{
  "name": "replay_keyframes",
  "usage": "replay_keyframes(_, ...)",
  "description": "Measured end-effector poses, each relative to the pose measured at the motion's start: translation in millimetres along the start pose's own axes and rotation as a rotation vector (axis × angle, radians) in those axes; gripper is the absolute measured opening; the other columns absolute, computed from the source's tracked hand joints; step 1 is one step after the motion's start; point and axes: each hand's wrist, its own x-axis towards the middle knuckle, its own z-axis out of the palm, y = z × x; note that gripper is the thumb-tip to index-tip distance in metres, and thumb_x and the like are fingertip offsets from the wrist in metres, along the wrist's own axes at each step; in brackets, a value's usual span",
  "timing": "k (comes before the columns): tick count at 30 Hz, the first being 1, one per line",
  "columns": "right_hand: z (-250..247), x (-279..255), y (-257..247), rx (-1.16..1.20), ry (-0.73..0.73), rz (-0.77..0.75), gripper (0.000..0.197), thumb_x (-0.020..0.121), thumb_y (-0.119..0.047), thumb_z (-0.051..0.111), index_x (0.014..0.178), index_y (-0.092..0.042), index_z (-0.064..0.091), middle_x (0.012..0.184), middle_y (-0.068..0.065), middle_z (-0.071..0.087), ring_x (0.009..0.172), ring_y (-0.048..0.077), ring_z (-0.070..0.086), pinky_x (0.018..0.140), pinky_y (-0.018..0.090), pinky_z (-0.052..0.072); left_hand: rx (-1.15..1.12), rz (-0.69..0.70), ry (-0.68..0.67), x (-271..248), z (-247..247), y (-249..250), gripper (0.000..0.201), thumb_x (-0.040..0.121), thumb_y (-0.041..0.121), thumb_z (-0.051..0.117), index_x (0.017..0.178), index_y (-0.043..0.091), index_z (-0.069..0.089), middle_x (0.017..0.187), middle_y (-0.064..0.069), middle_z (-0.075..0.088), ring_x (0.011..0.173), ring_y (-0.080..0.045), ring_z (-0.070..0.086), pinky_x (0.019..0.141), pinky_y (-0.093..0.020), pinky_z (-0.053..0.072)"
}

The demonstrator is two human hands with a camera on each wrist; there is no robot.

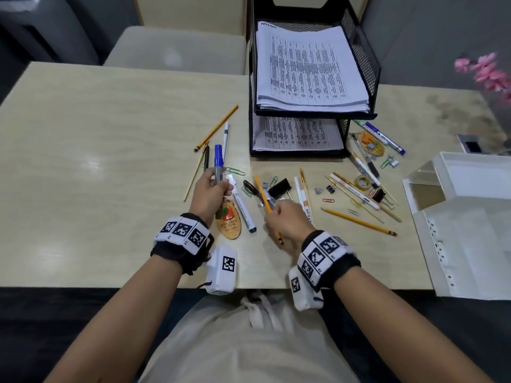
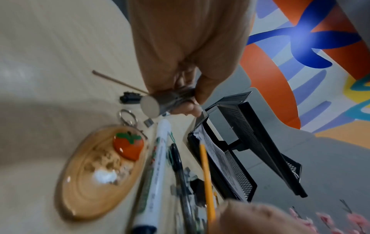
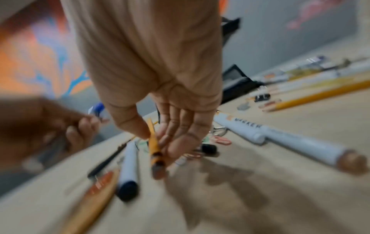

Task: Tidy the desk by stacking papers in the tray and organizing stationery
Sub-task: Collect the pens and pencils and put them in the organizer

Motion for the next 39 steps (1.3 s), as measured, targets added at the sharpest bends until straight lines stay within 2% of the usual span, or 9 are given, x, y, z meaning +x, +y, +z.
replay_keyframes(4,3,-5,-18,0.329,-0.075,-0.119,0.012,0.094,-0.006,0.045,0.082,-0.01,0.047,0.067,0.005,0.055,0.053,0.018,0.053,0.048,0.027,0.049,-0.102,-0.136,-0.107,-4,13,1,0.012,0.092,0.022,0.055,0.084,0.013,0.055,0.06,0.005,0.048,0.044,-0.003,0.043,0.043,-0.013,0.038)
replay_keyframes(7,9,1,-24,0.199,-0.061,-0.208,0.01,0.095,-0.009,0.047,0.09,-0.009,0.056,0.075,0.007,0.06,0.063,0.018,0.058,0.059,0.027,0.05,-0.19,-0.179,-0.078,-1,18,4,0.021,0.094,0.018,0.051,0.074,0.012,0.051,0.058,0.001,0.046,0.043,-0.006,0.045,0.045,-0.017,0.04)
replay_keyframes(11,3,17,-9,-0.112,0.243,-0.199,0.021,0.096,-0.011,0.042,0.097,-0.001,0.061,0.094,0.009,0.063,0.083,0.022,0.058,0.07,0.029,0.045,-0.187,-0.081,0.026,5,9,11,0.025,0.099,0.02,0.041,0.076,0.013,0.046,0.068,-0.004,0.053,0.058,-0.012,0.051,0.061,-0.021,0.044)
replay_keyframes(14,0,21,1,-0.467,0.266,-0.175,0.017,0.091,-0.005,0.044,0.1,-0.001,0.058,0.105,0.016,0.061,0.097,0.033,0.058,0.074,0.034,0.043,-0.211,-0.035,-0.003,5,0,14,0.029,0.098,0.024,0.045,0.074,0.01,0.047,0.054,-0.003,0.06,0.044,-0.01,0.06,0.056,-0.023,0.053)
replay_keyframes(17,3,18,7,-0.58,0.267,-0.185,0.014,0.089,-0.001,0.044,0.092,-0.001,0.057,0.103,0.017,0.061,0.094,0.034,0.058,0.069,0.033,0.039,-0.187,-0.047,-0.003,6,-1,12,0.03,0.097,0.027,0.047,0.073,0.01,0.053,0.04,0.004,0.053,0.033,-0.006,0.048,0.043,-0.018,0.047)
replay_keyframes(24,-1,14,0,0.127,0.164,-0.105,0.01,0.088,-0.004,0.053,0.081,-0.008,0.059,0.079,0.004,0.06,0.07,0.016,0.056,0.064,0.026,0.049,-0.072,-0.151,-0.083,4,22,6,0.014,0.093,0.024,0.055,0.083,0.013,0.055,0.061,0.002,0.038,0.034,-0.001,0.036,0.036,-0.012,0.034)
replay_keyframes(30,-7,-6,-8,0.147,-0.014,-0.263,0.015,0.092,-0.007,0.052,0.081,-0.017,0.053,0.078,-0.003,0.055,0.072,0.01,0.052,0.067,0.022,0.044,0.027,-0.15,-0.143,6,44,11,0.02,0.09,0.027,0.058,0.078,0.012,0.053,0.061,0.002,0.043,0.045,-0.009,0.037,0.04,-0.018,0.035)
replay_keyframes(35,-17,6,20,0.049,0.347,-0.081,0.014,0.092,-0.012,0.052,0.09,-0.003,0.062,0.094,0.008,0.065,0.09,0.021,0.06,0.079,0.032,0.049,0.127,-0.044,-0.119,7,50,14,0.026,0.095,0.028,0.049,0.072,0.014,0.05,0.046,0.009,0.051,0.049,-0.009,0.038,0.042,-0.011,0.036)
replay_keyframes(39,-23,9,42,-0.284,0.445,0.025,0.02,0.09,-0.009,0.051,0.108,-0.001,0.057,0.109,0.015,0.058,0.099,0.03,0.057,0.077,0.036,0.048,0.215,0.009,-0.151,9,51,11,0.028,0.095,0.035,0.047,0.075,0.016,0.053,0.062,0.002,0.047,0.056,-0.012,0.041,0.057,-0.023,0.036)
